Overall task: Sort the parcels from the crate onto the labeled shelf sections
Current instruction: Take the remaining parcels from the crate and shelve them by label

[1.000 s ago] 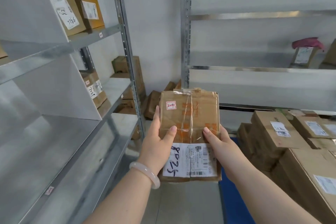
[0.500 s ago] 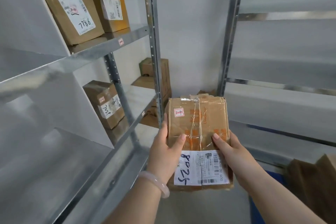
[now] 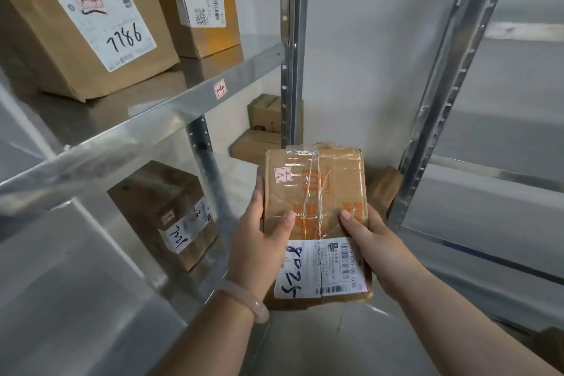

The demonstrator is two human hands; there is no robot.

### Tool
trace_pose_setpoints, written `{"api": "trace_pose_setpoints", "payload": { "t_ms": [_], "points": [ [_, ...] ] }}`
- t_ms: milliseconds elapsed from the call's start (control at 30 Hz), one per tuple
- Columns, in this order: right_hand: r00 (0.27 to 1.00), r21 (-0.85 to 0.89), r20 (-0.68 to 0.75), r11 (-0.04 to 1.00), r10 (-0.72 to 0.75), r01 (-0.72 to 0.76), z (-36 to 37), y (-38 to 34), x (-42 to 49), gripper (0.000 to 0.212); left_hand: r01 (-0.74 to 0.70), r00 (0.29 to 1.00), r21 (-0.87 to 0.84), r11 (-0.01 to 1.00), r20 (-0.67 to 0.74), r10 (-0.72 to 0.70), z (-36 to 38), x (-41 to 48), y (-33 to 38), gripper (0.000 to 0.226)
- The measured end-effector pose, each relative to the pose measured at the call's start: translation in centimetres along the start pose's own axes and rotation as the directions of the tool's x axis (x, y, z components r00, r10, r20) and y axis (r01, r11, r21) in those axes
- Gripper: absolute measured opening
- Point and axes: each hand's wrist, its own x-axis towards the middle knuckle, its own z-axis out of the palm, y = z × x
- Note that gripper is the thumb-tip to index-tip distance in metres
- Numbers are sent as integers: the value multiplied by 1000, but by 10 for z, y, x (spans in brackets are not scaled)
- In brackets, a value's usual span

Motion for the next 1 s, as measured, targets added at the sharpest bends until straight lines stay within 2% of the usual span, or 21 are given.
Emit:
{"api": "trace_pose_setpoints", "payload": {
  "t_ms": [233,333,467,500,567,633,800,1000],
  "points": [
    [987,-73,158,997,-19,31,11,-16,88,83,17,985,16,1000,-173,-14,5,59,-20,69],
    [963,-96,266,993,-35,63,11,-30,133,84,43,960,36,998,-278,-32,14,86,-20,70],
    [901,-71,433,996,-21,57,8,-46,192,91,104,914,-33,994,-390,-109,28,119,-19,71],
    [877,-57,480,997,-19,52,8,-50,204,85,113,901,-60,992,-415,-128,31,125,-18,72],
    [835,-44,549,997,-30,65,10,-57,223,58,132,870,-89,987,-466,-159,37,136,-17,73],
    [822,-59,568,995,-31,79,13,-63,240,50,136,830,-115,984,-528,-177,42,145,-19,74],
    [798,-151,601,973,-52,177,24,-77,272,67,130,741,-151,980,-642,-197,46,155,-22,72],
    [741,-177,667,951,-74,254,41,-96,293,68,97,684,-91,991,-717,-132,37,169,-15,69]
  ]
}}
